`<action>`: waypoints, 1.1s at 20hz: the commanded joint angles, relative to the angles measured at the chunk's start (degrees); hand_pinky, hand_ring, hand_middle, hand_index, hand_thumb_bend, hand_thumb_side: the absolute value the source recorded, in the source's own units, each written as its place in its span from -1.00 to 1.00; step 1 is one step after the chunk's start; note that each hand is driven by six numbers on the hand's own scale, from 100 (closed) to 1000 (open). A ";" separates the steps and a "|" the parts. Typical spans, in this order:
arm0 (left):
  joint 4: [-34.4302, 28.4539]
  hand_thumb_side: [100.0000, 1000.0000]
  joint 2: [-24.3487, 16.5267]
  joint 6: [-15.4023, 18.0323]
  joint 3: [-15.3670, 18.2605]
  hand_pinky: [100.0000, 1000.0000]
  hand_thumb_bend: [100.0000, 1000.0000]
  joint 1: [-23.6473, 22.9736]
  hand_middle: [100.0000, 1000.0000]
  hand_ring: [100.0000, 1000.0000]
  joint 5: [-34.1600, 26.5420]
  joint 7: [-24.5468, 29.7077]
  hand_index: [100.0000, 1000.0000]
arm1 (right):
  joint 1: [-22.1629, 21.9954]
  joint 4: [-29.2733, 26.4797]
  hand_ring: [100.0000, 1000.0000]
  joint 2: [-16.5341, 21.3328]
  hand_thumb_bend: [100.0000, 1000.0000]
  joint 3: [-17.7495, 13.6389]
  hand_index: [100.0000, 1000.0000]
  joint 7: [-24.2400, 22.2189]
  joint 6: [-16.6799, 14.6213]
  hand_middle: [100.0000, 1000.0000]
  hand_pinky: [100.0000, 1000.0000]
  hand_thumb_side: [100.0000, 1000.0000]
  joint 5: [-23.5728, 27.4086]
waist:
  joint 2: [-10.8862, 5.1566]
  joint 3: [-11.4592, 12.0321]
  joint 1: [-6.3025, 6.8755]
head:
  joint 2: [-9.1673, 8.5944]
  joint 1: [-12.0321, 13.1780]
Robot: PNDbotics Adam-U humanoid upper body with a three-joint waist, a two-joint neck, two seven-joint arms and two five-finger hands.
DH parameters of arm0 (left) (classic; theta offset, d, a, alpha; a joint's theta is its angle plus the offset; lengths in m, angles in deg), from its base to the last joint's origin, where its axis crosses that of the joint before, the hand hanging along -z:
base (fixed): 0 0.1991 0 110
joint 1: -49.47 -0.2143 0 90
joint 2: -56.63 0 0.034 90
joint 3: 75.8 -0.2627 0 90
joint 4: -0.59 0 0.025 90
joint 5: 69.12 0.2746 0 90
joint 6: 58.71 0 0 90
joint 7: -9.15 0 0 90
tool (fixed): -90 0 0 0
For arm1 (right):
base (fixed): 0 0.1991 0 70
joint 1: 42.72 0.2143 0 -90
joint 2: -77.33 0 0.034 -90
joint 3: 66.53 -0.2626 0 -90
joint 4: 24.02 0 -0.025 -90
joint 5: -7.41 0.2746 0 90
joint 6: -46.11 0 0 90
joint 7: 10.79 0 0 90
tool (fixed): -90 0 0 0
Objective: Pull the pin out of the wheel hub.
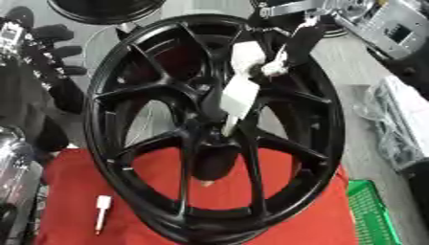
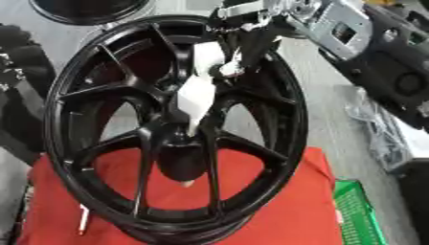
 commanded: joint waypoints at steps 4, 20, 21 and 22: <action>-0.62 0.65 -0.42 0.11 0.22 0.21 -0.69 0.81 0.41 0.46 -0.26 0.15 0.42 | 1.32 -1.35 -0.20 1.99 -0.88 -2.05 -0.12 4.20 0.82 -0.40 0.18 -0.59 2.23 | -1.31 -0.01 0.12 | -0.54 0.09; -0.69 0.64 -0.56 0.45 0.80 0.21 -0.68 0.62 0.41 0.46 -0.29 -0.28 0.42 | -8.31 -8.78 -0.31 14.21 -1.00 -15.05 -0.25 15.34 1.11 -0.53 0.13 -0.93 10.08 | -1.43 -0.87 0.03 | -1.31 1.35; -0.70 0.64 -0.58 0.51 0.95 0.21 -0.68 0.57 0.41 0.46 -0.31 -0.41 0.42 | -9.89 -9.27 -0.32 15.49 -1.00 -16.64 -0.25 16.32 1.24 -0.53 0.13 -0.98 11.06 | -1.38 -1.09 0.12 | -1.39 1.68; -0.72 0.64 -0.63 0.58 1.09 0.21 -0.68 0.48 0.41 0.46 -0.32 -0.54 0.42 | -11.48 -9.57 -0.32 16.64 -1.00 -18.24 -0.25 17.31 1.32 -0.54 0.13 -1.00 12.04 | -1.35 -1.37 0.21 | -1.38 2.00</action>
